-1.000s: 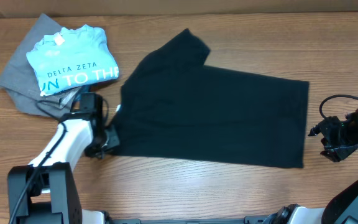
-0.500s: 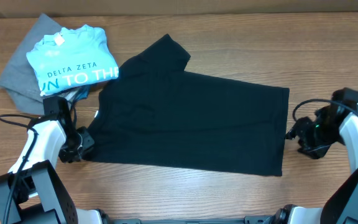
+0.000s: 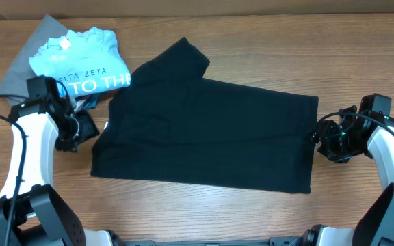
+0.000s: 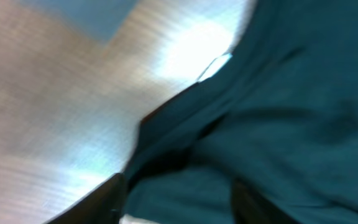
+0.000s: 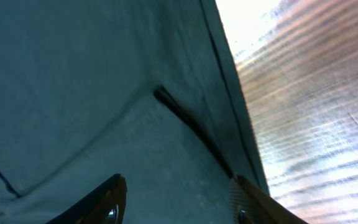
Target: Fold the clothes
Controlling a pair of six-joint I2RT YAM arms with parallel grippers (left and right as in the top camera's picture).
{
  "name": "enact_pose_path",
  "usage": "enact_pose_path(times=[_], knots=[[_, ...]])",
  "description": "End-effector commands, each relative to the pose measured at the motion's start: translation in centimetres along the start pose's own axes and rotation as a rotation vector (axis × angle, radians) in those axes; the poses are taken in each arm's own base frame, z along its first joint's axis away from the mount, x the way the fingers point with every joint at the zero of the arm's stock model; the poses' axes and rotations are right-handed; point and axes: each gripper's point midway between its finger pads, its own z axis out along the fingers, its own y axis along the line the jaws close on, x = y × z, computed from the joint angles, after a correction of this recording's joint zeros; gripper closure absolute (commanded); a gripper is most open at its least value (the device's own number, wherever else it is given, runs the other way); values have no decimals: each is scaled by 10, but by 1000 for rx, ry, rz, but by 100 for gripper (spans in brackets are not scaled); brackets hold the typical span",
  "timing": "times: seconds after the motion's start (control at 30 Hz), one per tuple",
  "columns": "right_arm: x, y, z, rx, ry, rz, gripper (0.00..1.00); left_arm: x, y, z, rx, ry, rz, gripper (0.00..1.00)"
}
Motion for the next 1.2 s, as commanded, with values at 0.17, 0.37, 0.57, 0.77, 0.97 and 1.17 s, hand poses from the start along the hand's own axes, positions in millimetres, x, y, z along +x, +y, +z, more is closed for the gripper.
enact_pose_path(times=[0.17,0.37,0.57,0.77,0.97,1.17], knots=[[-18,19,23,-51,-30,-87,42,-20,-77,-1,229,-109,354,31],[-14,29,50,-47,15,-124,44,-21,-100,30,238,-87,417,37],[-16,24,58,-10,15,-117,52,-5,-92,63,219,35,382,43],[-19,15,58,47,-3,-116,47,4,-89,55,212,72,376,44],[-19,12,58,64,-5,-106,46,11,-70,20,101,68,373,43],[-9,34,59,-42,38,-131,58,25,-48,11,-8,112,347,37]])
